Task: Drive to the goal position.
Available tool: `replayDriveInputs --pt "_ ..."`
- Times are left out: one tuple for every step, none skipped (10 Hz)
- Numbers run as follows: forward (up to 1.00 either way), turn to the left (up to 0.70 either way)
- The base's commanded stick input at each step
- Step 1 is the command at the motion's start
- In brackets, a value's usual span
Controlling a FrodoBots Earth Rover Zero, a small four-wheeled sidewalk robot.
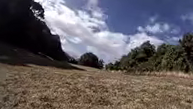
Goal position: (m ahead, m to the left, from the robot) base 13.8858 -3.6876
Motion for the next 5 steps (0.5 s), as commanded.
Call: replayDriveInputs --pt "0.7 0.0" --pt "0.7 0.0" --pt "0.7 -0.01" --pt "0.7 -0.1" --pt "0.7 -0.35"
